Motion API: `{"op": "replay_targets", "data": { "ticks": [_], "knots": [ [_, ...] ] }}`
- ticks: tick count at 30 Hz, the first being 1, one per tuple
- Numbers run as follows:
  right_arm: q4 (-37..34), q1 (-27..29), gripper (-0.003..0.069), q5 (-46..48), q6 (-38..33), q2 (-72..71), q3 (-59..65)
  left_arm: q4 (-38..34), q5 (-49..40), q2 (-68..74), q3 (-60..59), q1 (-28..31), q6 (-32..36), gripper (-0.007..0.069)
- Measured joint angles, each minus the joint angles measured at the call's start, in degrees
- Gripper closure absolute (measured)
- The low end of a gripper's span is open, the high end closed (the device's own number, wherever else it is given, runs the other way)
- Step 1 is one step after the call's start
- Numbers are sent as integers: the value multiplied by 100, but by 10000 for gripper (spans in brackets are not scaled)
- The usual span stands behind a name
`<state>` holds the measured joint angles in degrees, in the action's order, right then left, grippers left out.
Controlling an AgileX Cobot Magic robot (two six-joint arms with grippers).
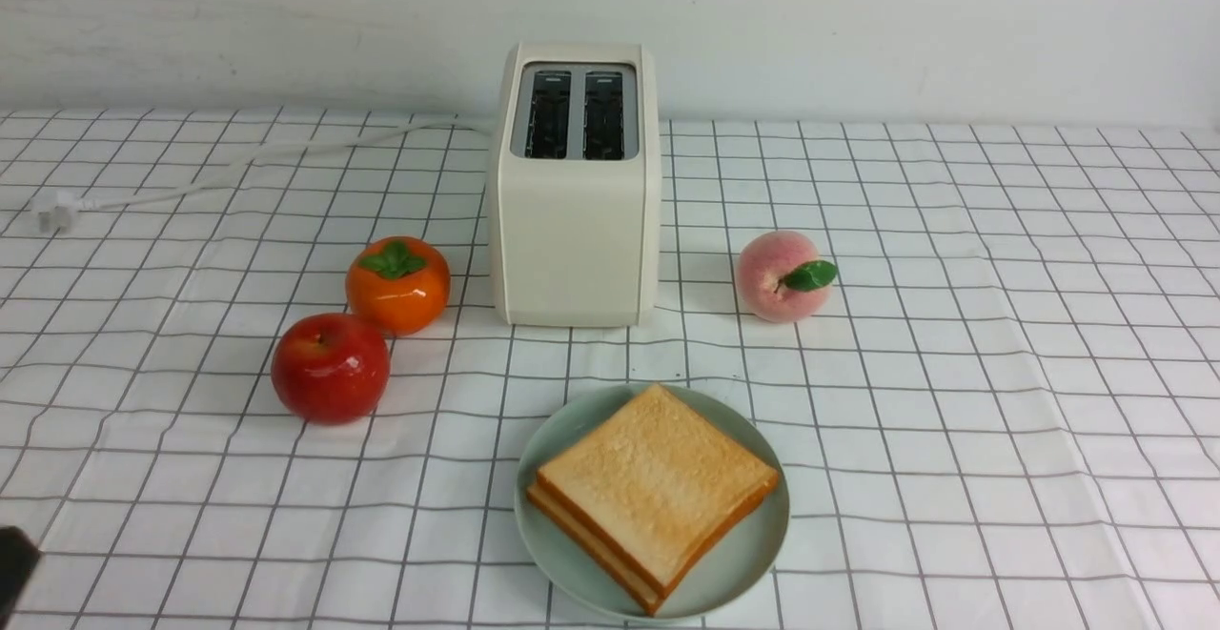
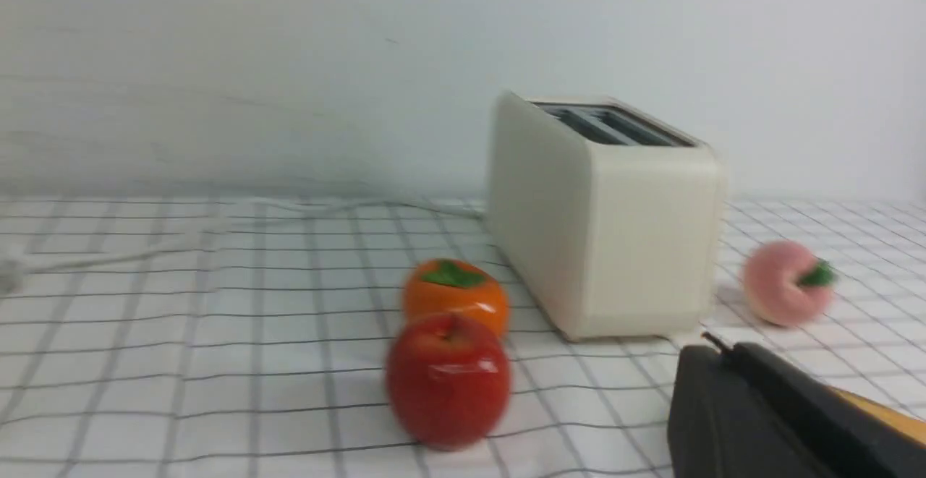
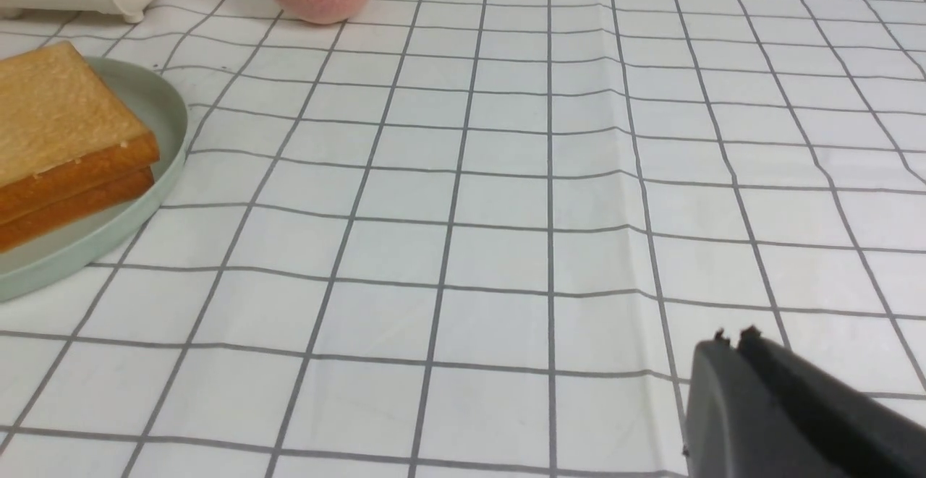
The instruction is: Take toasted bread from bread machine on white checkered table place on plate.
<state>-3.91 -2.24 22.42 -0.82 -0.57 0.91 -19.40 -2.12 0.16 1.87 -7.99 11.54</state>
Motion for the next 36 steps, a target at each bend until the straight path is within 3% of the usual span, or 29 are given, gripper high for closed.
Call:
{"op": "replay_targets", "data": {
  "ticks": [3,4,10,36],
  "knots": [
    [0,0,647,0,0,0,0,577,-282,-69,-145,500,-731,638],
    [0,0,645,0,0,0,0,1013,-612,-71,-267,748,-1317,638],
    [0,0,638,0,-4,0,0,1714,-1976,-71,-360,870,-2560,638],
    [0,0,606,0,-12,0,0,1763,-2018,-71,-360,870,-2738,638]
  ]
}}
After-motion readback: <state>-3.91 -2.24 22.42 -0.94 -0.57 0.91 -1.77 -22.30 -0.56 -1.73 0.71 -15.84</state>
